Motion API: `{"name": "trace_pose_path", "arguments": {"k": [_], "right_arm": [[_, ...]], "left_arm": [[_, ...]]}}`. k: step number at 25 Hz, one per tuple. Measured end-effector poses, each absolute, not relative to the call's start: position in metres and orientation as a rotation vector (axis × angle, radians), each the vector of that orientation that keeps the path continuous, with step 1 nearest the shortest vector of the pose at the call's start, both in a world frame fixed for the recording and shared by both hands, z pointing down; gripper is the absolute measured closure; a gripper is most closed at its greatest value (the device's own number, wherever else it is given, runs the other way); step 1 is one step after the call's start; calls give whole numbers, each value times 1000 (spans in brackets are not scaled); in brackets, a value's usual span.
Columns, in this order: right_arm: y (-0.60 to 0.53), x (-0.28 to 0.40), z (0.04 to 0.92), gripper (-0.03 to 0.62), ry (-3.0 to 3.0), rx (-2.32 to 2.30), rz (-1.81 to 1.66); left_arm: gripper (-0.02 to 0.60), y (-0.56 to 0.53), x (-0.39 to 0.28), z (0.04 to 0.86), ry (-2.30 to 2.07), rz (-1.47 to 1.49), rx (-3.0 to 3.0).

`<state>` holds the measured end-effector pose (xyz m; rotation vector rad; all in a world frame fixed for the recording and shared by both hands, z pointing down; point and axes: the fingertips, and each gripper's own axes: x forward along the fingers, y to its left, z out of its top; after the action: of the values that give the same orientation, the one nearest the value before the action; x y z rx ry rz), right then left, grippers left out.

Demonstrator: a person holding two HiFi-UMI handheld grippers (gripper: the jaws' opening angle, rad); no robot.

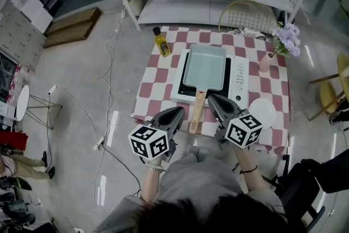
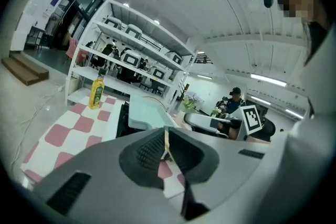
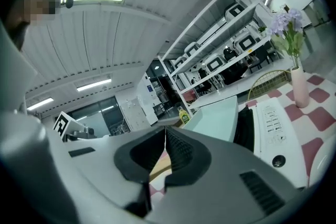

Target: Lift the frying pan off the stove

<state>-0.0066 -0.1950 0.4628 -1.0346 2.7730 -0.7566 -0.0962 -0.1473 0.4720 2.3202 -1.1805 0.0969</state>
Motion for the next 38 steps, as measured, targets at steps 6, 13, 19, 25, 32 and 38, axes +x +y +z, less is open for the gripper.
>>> {"name": "trace_pose_path", "arguments": {"k": [6, 13, 19, 25, 32, 38], "right_arm": [[-200, -12, 477, 569, 2669, -1065, -942], [-207, -12, 496, 568, 2593, -1151, -1050], [-212, -8, 504, 528, 2530, -1170, -1125], [-212, -11, 510, 478, 2483, -1131, -1206], [-214, -14, 519, 407, 2437, -1072, -1301], [-216, -19, 529, 369, 2400, -1020, -1397]], "left_arm": [[551, -152, -91, 487, -996, 116, 2275], [476, -158, -88, 502, -893, 153, 2232], [459, -160, -79, 506, -803, 151, 2209], [396, -159, -72, 511, -733, 93, 2156], [360, -157, -62, 518, -674, 66, 2109], [334, -155, -56, 523, -632, 65, 2077]]}}
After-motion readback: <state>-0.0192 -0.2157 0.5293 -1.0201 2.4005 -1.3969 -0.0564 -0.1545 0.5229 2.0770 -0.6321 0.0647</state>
